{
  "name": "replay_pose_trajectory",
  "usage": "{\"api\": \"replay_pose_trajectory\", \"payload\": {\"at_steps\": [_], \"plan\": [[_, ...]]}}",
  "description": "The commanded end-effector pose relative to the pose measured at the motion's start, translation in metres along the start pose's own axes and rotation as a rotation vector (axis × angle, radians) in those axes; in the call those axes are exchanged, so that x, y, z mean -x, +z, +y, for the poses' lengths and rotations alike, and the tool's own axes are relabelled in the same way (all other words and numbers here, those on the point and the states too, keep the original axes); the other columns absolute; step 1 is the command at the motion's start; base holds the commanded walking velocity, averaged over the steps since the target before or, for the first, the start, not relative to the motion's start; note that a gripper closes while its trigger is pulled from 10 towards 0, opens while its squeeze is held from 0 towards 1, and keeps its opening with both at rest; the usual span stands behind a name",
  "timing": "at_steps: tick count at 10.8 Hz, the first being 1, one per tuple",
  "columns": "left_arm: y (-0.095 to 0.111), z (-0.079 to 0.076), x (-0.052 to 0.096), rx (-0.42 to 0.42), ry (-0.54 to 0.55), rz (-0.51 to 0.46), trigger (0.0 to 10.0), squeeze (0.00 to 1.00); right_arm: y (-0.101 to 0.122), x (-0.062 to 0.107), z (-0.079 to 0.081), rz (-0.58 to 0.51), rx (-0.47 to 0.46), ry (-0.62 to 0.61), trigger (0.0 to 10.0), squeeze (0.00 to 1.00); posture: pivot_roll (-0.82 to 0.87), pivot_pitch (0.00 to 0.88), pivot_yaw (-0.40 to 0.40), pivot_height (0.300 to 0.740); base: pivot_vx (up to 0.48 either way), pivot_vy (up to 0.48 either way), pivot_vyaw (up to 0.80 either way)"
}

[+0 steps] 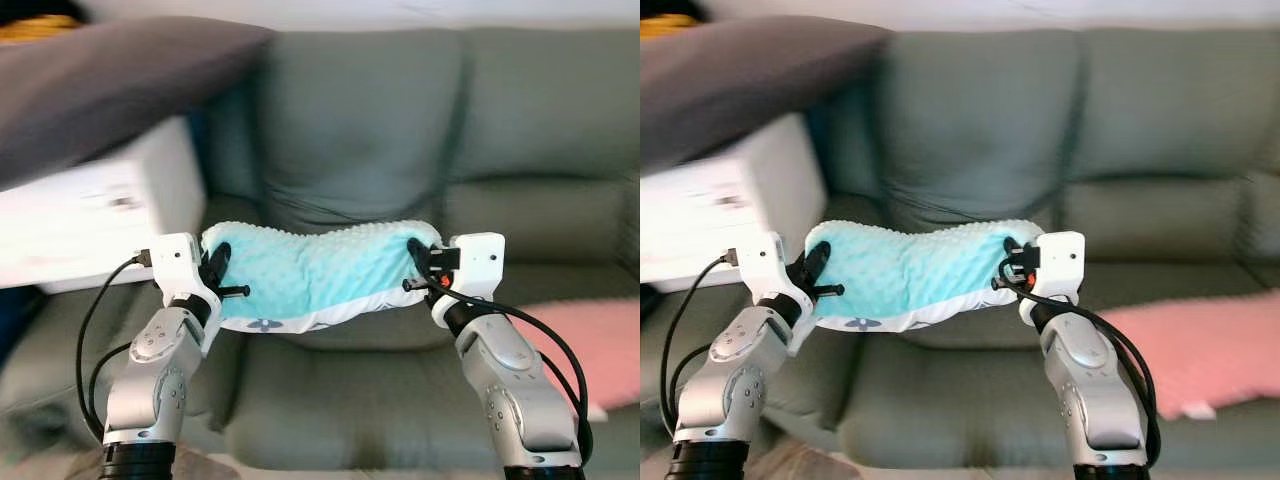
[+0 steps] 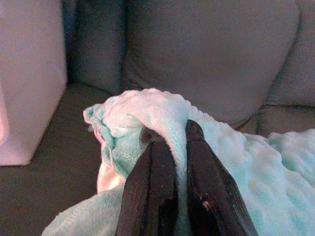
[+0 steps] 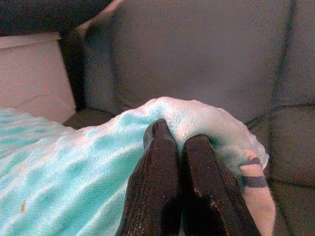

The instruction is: Move the pillow to the sofa

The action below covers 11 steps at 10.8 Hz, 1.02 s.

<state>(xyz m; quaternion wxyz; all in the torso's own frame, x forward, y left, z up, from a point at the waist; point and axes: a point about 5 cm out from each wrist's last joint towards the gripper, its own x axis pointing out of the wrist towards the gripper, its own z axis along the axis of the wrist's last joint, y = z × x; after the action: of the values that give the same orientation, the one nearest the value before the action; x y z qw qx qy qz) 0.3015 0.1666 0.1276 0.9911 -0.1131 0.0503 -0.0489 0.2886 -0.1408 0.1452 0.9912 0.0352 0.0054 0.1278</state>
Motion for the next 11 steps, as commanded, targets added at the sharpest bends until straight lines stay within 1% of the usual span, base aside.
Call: {"api": "replay_pose_trajectory", "payload": {"at_steps": [1,3,4,7,10,11], "plan": [[0.0043,0.0005,-0.0020,-0.028,0.004,-0.021,10.0,0.00,0.0049,-0.0014,0.0028,-0.017,0.003,0.013,10.0,0.00,-0.18,0.000,0.043,0.740,0.000,0.000,-0.79],[0.0049,0.0019,-0.0020,-0.041,0.001,-0.034,10.0,0.00,0.0047,-0.0012,0.0026,-0.016,0.005,0.012,10.0,0.00,-0.18,0.000,0.043,0.740,0.000,0.000,-0.80],[0.0044,0.0033,-0.0017,-0.018,-0.005,-0.032,10.0,0.00,0.0050,-0.0014,0.0027,-0.017,0.006,0.013,10.0,0.00,-0.18,0.000,0.041,0.740,0.000,0.000,-0.80],[0.0046,0.0035,-0.0018,-0.008,0.001,-0.038,10.0,0.00,0.0049,-0.0018,0.0031,-0.016,0.006,0.015,10.0,0.00,-0.18,0.000,0.041,0.740,0.000,0.000,-0.80],[0.0033,0.0001,-0.0017,0.023,-0.036,-0.033,10.0,0.00,0.0053,-0.0022,0.0033,-0.019,0.007,0.016,10.0,0.00,-0.18,0.000,0.041,0.740,0.000,0.000,-0.80],[0.0034,-0.0006,-0.0013,0.022,-0.043,-0.034,10.0,0.00,0.0056,-0.0022,0.0035,-0.022,0.009,0.019,10.0,0.00,-0.18,0.000,0.042,0.740,0.000,0.000,0.00]]}}
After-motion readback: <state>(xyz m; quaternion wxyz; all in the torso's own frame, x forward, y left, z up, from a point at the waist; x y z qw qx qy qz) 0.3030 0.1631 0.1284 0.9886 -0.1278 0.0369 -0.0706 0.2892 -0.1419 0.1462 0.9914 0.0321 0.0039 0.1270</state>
